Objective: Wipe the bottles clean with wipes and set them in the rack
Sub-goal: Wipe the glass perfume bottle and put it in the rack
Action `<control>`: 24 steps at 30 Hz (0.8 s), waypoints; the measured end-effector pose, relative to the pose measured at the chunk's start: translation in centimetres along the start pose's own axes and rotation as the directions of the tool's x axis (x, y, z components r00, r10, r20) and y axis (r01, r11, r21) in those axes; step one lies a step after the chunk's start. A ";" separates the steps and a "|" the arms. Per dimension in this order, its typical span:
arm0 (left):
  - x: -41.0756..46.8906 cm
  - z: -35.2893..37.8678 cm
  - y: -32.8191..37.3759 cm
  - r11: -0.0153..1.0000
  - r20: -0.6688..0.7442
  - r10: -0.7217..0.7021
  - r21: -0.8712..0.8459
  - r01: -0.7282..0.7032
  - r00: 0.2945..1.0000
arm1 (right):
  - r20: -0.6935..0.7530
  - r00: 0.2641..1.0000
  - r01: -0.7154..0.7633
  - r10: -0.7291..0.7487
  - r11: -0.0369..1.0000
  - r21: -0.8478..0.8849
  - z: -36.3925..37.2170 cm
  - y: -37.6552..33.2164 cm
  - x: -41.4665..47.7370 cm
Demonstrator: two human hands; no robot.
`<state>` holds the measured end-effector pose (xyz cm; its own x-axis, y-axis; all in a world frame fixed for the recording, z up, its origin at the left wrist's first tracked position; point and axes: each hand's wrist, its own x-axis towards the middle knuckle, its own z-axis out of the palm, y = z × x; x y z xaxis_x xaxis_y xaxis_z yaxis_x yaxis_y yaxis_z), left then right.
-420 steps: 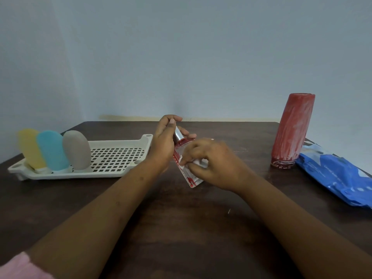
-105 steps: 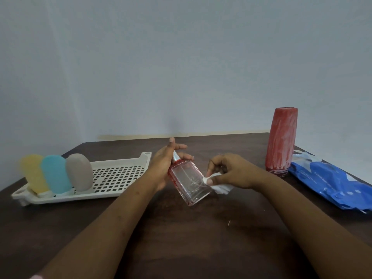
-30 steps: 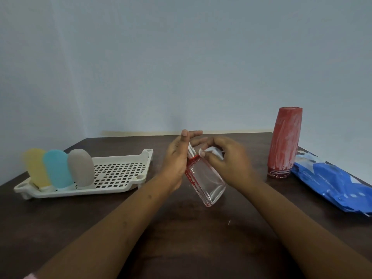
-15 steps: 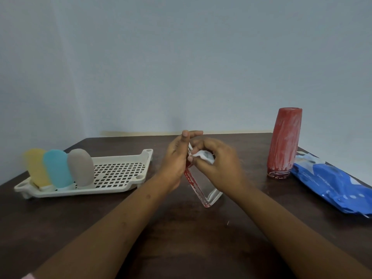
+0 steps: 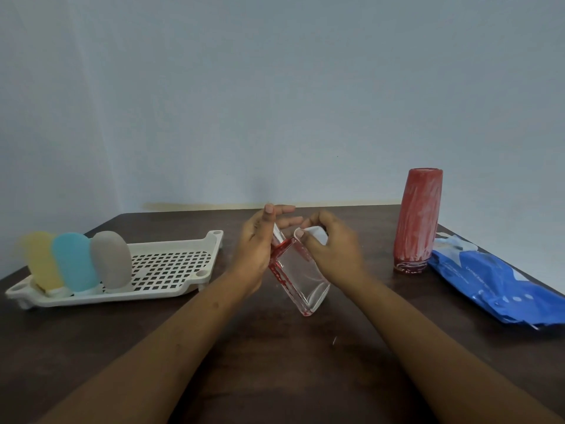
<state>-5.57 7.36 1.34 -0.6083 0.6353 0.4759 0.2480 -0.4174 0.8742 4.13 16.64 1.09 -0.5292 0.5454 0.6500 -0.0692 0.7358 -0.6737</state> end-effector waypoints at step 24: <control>0.1 -0.4 -0.3 1.000 -0.043 0.012 0.019 -0.011 0.999 | 0.109 0.984 0.128 -0.142 0.984 0.125 -0.1 0.0 -0.2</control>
<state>-5.99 7.34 1.04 -0.6372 0.6017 0.4817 0.2687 -0.4123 0.8705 4.30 16.54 0.98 -0.6032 0.3880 0.6968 -0.2415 0.7438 -0.6232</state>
